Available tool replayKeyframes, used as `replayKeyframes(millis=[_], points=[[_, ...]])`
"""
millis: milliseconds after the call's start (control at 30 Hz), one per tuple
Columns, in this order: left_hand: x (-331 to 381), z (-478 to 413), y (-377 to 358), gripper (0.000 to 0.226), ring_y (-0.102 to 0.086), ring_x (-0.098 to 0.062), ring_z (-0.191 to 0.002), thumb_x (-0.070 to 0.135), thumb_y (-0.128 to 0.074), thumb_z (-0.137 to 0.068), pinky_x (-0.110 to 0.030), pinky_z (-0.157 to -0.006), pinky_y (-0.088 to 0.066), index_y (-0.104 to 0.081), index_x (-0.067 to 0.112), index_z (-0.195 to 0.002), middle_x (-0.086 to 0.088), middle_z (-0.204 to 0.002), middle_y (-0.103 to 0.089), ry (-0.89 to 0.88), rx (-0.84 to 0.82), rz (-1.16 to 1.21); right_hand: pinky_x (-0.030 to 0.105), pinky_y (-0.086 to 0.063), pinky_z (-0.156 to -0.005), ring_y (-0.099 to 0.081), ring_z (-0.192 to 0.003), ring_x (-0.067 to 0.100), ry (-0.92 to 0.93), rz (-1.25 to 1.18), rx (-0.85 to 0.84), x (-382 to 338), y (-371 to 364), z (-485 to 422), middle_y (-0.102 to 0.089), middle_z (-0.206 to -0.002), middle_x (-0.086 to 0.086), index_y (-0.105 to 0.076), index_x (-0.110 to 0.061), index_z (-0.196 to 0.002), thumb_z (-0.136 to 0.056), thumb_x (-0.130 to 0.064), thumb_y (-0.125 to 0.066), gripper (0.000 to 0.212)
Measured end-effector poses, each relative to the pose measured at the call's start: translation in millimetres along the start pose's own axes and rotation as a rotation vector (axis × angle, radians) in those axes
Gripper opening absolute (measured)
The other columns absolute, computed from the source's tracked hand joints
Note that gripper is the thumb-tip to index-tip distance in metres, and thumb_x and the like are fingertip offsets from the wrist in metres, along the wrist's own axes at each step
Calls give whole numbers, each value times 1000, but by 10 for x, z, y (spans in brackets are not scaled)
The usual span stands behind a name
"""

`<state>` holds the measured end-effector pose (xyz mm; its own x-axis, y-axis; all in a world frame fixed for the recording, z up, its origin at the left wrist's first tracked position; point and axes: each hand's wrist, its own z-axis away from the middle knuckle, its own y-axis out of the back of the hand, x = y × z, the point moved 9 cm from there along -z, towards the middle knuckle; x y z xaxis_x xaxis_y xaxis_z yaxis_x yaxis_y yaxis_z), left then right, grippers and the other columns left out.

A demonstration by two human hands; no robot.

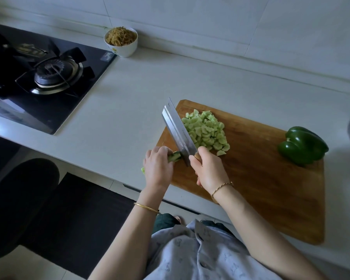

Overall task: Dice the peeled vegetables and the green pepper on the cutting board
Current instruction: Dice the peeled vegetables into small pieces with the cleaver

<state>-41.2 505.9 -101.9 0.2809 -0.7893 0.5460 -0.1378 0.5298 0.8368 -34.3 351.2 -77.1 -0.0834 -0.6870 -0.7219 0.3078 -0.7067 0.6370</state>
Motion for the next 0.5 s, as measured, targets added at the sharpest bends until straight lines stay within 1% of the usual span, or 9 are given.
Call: replayKeyframes(millis=[200,300,400,500], points=[[32,-17,-40,25,-46,-26,-105,6,-65,-80,-33,-90,-34,-64,13,-104,-4,-111,-60,7,3,23,18,-39,-37,-50,-41,18,40,-34,36,-53,131,19,-51,-66,2,-39,-8,-79,-100,-27,-46,29],[15,-12,-37,26,-47,-25,-103,5,-66,-78,-32,-87,-33,-63,13,-103,-3,-109,-61,23,18,36,19,-41,-37,-50,-39,16,28,-45,12,-51,114,27,-51,-66,3,-39,-8,-80,-100,-28,-46,29],[4,-17,-42,23,-47,-23,-101,6,-66,-78,-31,-84,-33,-63,13,-99,-2,-106,-62,24,20,39,18,-39,-37,-49,-37,11,8,-4,-17,-33,84,18,-51,-65,0,-40,-9,-79,-100,-27,-45,28],[10,-23,-46,22,-47,-23,-99,7,-68,-76,-33,-85,-36,-63,13,-97,-3,-104,-63,12,18,46,20,-39,-37,-49,-35,11,-6,32,-52,-53,67,-29,-50,-64,-1,-38,-14,-76,-101,-27,-43,28]])
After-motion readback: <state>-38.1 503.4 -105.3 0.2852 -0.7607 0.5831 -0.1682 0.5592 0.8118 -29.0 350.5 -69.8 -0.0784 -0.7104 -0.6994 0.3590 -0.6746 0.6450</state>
